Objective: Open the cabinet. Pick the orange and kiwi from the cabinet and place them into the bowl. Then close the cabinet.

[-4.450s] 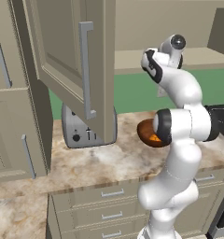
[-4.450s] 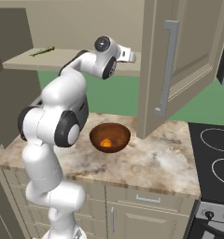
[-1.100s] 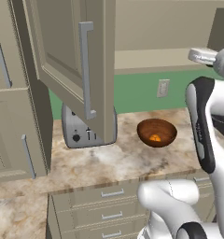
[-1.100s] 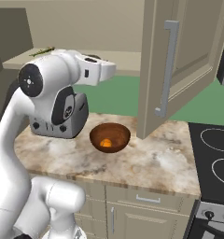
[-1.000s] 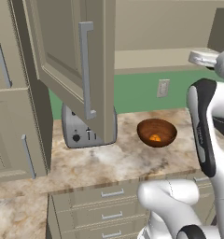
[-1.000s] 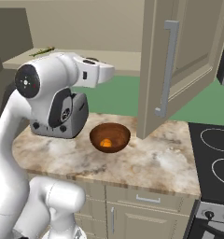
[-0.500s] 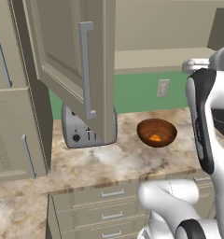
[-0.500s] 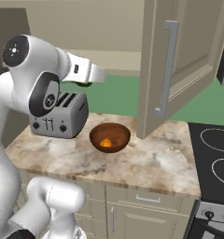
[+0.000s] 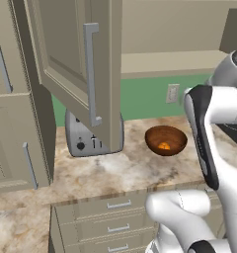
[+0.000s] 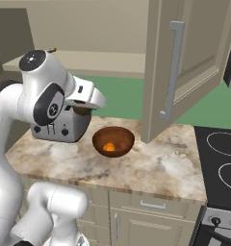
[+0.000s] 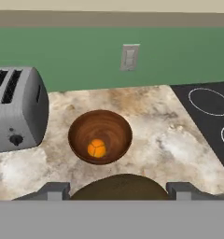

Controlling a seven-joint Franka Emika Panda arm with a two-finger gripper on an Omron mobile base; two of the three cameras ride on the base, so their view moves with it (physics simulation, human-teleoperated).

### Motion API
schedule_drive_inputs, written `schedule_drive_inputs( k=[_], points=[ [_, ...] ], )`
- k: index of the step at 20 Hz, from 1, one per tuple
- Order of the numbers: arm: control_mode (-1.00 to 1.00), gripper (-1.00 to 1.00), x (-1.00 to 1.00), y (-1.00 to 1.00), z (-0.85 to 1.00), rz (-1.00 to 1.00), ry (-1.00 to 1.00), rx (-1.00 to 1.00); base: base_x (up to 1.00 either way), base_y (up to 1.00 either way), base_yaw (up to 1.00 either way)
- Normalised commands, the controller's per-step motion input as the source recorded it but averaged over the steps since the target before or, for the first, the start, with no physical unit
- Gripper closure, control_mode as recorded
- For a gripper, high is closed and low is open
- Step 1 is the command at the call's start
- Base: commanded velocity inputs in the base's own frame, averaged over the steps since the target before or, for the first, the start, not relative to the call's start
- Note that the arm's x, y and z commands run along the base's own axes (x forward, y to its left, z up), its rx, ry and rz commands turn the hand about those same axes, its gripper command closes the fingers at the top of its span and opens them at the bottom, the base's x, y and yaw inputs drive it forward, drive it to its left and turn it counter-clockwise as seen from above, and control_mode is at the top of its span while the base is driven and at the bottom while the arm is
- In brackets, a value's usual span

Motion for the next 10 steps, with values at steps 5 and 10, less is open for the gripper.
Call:
schedule_drive_inputs(
  k=[5, 10],
  points=[
    [-1.00, 1.00, 0.45, 0.03, -0.87, 0.03, 0.12, 0.00, 0.00, 0.00, 0.00],
    [-1.00, 1.00, 0.68, 0.00, -0.54, 0.01, 0.06, 0.00, 0.00, 0.00, 0.00]
  ],
)
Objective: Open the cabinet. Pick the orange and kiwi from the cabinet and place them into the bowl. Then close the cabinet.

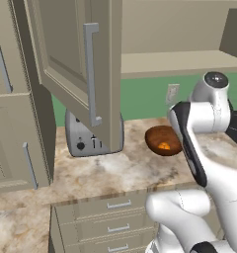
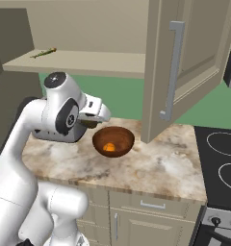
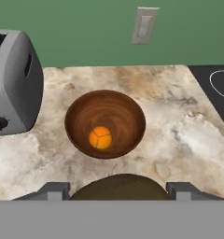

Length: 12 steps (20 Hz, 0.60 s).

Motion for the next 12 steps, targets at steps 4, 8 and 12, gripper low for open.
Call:
schedule_drive_inputs(
  k=[4, 8, 12],
  points=[
    [-1.00, 1.00, 0.58, 0.00, -0.45, 0.00, 0.04, 0.00, 0.00, 0.00, 0.00],
    [-1.00, 1.00, 0.52, -0.03, -0.59, 0.01, 0.08, 0.00, 0.00, 0.00, 0.00],
    [-1.00, 1.00, 0.49, -0.06, -0.61, 0.02, 0.08, 0.00, 0.00, 0.00, 0.00]
  ],
)
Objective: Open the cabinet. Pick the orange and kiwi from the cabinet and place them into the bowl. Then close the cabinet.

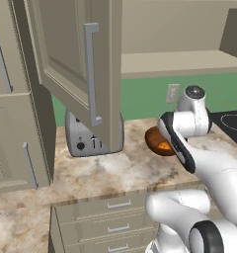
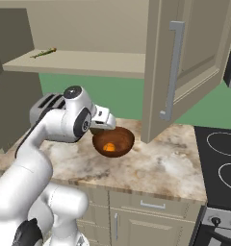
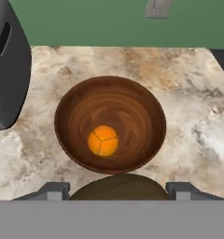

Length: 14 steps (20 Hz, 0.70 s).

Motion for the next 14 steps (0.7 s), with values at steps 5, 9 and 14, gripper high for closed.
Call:
schedule_drive_inputs(
  k=[5, 9, 14],
  points=[
    [-1.00, 1.00, 0.51, -0.09, -0.48, 0.02, 0.01, 0.00, 0.00, 0.00, 0.00],
    [-1.00, 1.00, 0.48, -0.12, -0.28, 0.02, 0.00, 0.00, 0.00, 0.00, 0.00],
    [-1.00, -1.00, 0.35, -0.14, -0.29, 0.04, -0.01, 0.00, 0.00, 0.00, 0.00]
  ],
)
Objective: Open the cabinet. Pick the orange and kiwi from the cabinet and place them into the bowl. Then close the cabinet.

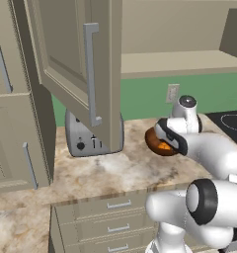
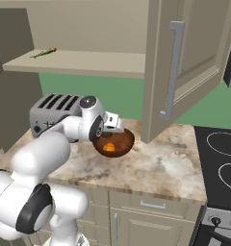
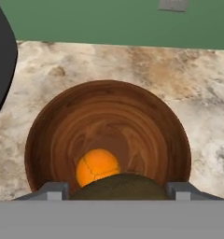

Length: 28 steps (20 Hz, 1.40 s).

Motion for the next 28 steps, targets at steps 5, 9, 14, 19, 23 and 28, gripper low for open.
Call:
schedule_drive_inputs(
  k=[5, 9, 14, 19, 23, 28],
  points=[
    [-1.00, -1.00, 0.06, -0.01, -0.11, 0.00, -0.04, 0.00, 0.00, 0.00, 0.00],
    [-1.00, -1.00, 0.00, 0.00, 0.00, 0.00, -0.02, 0.00, 0.00, 0.00, 0.00],
    [-1.00, -1.00, 0.00, 0.00, 0.07, 0.00, -0.08, 0.00, 0.00, 0.00, 0.00],
    [-1.00, -1.00, -0.16, 0.00, 0.50, 0.00, -0.12, 0.00, 0.00, 0.00, 0.00],
    [-1.00, -1.00, -0.85, 0.00, 0.86, 0.00, -0.20, 0.00, 0.00, 0.00, 0.00],
    [-1.00, -1.00, -1.00, 0.00, 0.99, 0.00, -0.25, 0.00, 0.00, 0.00, 0.00]
  ],
)
